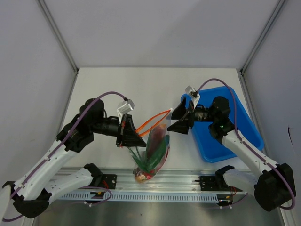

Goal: Place the food in the zip-top bag and seal the zipper
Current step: Zip the zipper food storage bag at the center of the board.

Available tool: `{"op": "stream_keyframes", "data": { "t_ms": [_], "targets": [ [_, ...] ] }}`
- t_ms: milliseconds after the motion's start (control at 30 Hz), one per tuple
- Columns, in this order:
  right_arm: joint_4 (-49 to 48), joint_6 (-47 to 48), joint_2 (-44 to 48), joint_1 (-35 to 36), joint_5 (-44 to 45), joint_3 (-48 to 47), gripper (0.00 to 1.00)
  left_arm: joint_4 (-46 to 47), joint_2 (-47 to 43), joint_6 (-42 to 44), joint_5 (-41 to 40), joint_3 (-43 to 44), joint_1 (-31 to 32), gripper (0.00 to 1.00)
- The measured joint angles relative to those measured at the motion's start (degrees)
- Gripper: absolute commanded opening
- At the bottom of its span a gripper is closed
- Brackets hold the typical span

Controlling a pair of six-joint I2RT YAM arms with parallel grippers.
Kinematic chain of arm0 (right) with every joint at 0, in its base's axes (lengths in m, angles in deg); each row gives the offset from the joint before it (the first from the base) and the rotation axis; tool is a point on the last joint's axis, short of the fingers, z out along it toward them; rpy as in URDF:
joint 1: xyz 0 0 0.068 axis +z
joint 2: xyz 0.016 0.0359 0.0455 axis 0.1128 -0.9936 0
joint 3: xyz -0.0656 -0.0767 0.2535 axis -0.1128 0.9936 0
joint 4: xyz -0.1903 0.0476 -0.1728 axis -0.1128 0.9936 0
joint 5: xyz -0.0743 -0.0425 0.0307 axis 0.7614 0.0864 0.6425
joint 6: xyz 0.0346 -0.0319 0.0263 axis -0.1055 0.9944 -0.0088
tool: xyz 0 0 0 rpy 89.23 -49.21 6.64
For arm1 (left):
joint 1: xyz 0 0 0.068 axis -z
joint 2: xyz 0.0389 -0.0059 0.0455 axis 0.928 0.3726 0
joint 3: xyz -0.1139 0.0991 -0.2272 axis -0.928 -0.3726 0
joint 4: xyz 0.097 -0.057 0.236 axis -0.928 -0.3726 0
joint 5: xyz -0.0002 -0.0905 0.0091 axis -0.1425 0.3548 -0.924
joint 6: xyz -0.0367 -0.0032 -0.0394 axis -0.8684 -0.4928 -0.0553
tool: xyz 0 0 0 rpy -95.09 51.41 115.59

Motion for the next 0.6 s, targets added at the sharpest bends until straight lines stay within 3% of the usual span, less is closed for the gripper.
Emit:
{"op": "stream_keyframes", "data": {
  "t_ms": [233,333,433,467,533,567,600],
  "targets": [
    [-3.6,-2.3,-1.5,2.2,-2.8,-3.2,0.82,2.3,0.1,-2.1,1.4,0.0,0.0,0.01],
    [-4.9,-2.8,-2.6,3.1,-3.2,-3.9,0.72,2.7,0.2,-2.6,1.4,0.0,0.0,0.0],
    [-6.3,-3.8,-3.7,4.1,-3.6,-4.0,0.52,2.8,0.2,-2.8,1.4,0.0,0.0,0.01],
    [-6.6,-4.2,-3.9,4.4,-3.7,-4.0,0.37,2.8,0.2,-2.8,1.4,0.0,0.0,0.01],
    [-7.3,-4.8,-4.1,4.8,-3.7,-4.0,0.2,2.8,0.3,-2.8,1.5,0.0,0.0,0.01],
    [-7.6,-5.3,-4.1,4.9,-3.7,-4.0,0.02,2.8,0.3,-2.9,1.5,0.0,0.0,0.01],
    [-8.3,-5.7,-4.1,5.0,-3.6,-4.0,0.0,2.8,0.3,-2.9,1.6,0.0,0.0,0.01]
  ]
}}
